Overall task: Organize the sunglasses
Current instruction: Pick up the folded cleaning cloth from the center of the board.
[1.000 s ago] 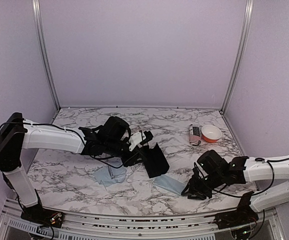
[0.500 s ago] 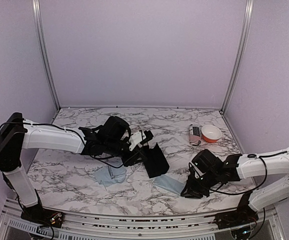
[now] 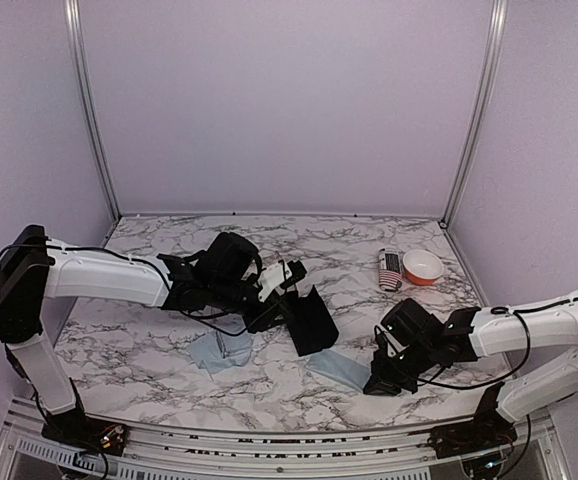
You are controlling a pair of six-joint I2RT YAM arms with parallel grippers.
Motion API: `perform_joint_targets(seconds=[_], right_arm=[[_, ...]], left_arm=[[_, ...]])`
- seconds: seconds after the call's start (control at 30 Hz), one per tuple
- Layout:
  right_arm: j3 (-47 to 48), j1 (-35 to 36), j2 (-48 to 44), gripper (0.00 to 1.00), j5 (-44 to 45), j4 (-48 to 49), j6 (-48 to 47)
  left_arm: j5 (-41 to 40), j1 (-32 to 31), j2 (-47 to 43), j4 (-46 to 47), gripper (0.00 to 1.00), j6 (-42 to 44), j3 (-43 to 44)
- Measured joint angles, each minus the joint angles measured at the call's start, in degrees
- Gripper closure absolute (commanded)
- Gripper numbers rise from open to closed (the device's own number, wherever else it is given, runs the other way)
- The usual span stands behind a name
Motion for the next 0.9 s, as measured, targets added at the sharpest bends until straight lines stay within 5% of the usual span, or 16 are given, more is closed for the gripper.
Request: perform_joint_targets(seconds=[0.63, 0.77, 0.9], right_arm=[[0.11, 0.02, -5.68, 1.00, -0.04, -5.01, -3.65], [0.22, 0.02, -6.10, 0.64, -0.02, -5.22, -4.39], [2.58, 0.33, -5.38, 0.59, 0.24, -5.79, -7.21]], left_arm=[[2.01, -2.54, 0.00, -0.07, 0.66, -0.39, 0.00], [2.51, -3.13, 0.00, -0.07, 0.66, -0.39, 0.00], [2.49, -3.10, 0.00, -0.07, 0.66, -0.37, 0.00]])
